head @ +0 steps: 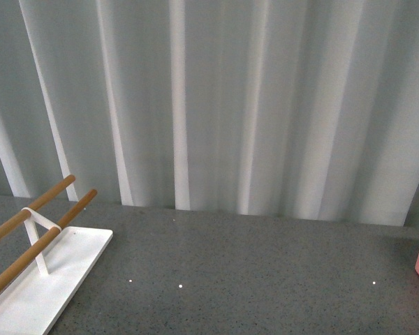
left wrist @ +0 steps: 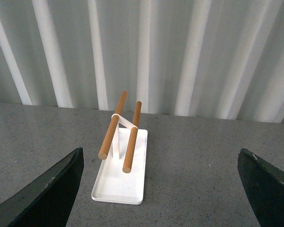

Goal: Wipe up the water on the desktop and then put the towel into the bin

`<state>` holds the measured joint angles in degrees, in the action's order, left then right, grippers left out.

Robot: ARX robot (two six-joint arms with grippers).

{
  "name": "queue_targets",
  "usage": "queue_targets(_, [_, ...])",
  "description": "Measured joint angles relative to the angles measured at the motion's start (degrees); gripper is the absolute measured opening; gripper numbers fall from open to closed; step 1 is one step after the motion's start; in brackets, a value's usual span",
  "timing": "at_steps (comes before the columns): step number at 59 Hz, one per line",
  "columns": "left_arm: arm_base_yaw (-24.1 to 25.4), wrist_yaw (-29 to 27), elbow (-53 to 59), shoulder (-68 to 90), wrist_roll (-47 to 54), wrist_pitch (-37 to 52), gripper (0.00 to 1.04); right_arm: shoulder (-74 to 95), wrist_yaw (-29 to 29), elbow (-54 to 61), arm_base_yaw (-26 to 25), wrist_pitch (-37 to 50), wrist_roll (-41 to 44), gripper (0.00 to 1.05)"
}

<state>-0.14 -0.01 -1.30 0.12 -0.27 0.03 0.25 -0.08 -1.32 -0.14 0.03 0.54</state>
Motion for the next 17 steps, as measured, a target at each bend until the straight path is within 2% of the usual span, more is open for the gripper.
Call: queue_targets(17, [0.0,0.0,0.0,0.0,0.0,0.0,0.98,0.0,0.0,0.0,0.0,0.0,0.0,0.98])
